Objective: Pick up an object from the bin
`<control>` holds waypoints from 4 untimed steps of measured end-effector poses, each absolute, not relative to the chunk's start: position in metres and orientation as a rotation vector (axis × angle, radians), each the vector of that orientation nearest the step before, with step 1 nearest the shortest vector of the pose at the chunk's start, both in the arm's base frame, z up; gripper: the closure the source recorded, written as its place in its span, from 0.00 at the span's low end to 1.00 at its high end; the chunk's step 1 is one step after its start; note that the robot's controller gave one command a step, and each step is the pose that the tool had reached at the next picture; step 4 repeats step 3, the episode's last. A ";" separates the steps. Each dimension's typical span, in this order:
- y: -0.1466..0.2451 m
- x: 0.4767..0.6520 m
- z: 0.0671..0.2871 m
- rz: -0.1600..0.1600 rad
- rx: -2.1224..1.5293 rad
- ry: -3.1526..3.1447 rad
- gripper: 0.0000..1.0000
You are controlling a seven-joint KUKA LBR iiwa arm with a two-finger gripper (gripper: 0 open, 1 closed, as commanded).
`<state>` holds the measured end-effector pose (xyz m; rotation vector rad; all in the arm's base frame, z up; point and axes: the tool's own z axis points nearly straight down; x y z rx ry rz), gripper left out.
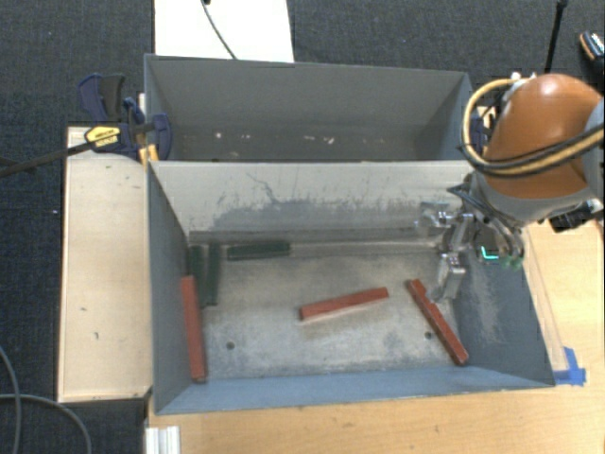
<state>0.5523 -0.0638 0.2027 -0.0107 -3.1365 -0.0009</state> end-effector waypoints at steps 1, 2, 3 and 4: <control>-0.035 0.567 0.066 -0.003 -0.235 -3.129 0.00; -0.036 0.568 0.071 0.000 -0.231 -3.136 1.00; -0.042 0.574 0.241 -0.001 -0.277 -3.141 1.00; -0.042 0.574 0.241 -0.001 -0.277 -3.141 1.00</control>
Offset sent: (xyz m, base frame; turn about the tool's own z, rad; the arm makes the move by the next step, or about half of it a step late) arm 0.0151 0.0276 -0.1327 0.1437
